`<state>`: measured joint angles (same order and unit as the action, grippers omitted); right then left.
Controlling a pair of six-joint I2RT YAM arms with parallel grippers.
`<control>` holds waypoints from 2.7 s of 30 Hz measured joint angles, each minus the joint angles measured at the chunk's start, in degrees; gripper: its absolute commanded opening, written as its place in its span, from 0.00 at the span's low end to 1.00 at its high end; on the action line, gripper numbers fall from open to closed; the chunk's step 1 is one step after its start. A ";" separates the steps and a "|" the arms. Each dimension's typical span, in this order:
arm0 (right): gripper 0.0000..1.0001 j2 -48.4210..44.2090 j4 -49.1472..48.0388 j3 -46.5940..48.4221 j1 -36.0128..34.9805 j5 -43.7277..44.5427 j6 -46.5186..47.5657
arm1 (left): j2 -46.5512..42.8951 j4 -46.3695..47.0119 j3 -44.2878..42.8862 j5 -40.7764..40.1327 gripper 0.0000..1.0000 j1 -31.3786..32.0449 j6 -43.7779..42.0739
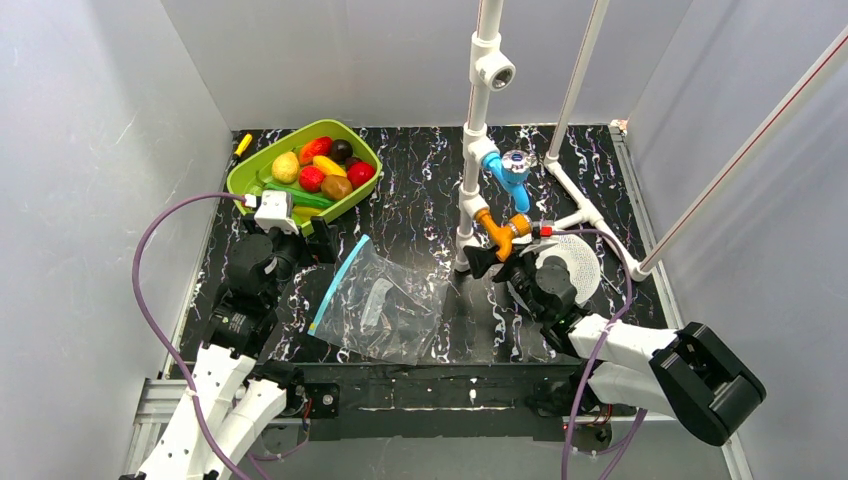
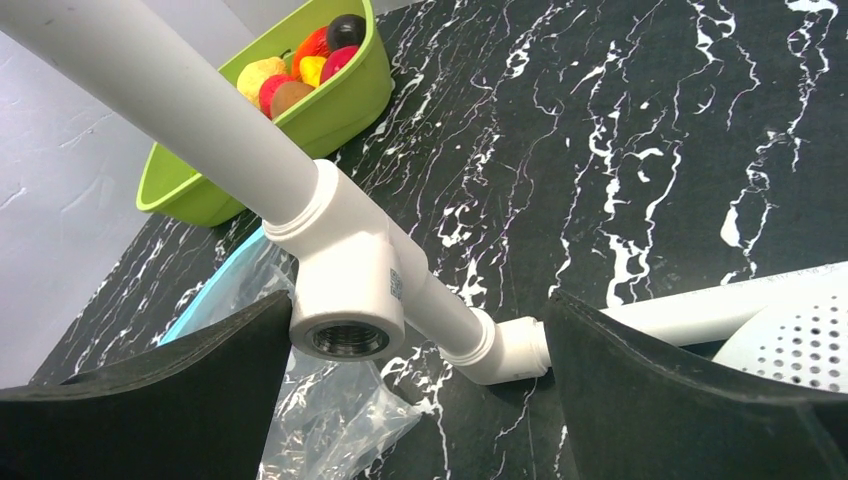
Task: Place the food in the zip-top bag and seal the zipper
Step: Move the distractor to the center of the board.
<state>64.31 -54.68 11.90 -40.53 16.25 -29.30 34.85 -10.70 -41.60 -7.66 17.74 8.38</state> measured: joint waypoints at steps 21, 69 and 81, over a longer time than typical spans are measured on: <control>0.98 11.67 -2.99 7.39 7.21 -8.41 2.14 | 0.31 0.04 0.00 1.05 0.99 0.00 0.20; 0.98 37.79 -2.93 33.29 12.66 -14.12 3.17 | 0.96 0.39 0.00 2.43 1.00 0.00 0.39; 0.98 41.88 -0.59 38.93 13.64 -14.84 3.78 | 1.53 0.39 0.00 2.64 1.00 0.00 0.63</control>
<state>106.19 -55.27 50.83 -26.89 1.41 -25.52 36.38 -10.31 -41.60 -5.02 17.74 9.02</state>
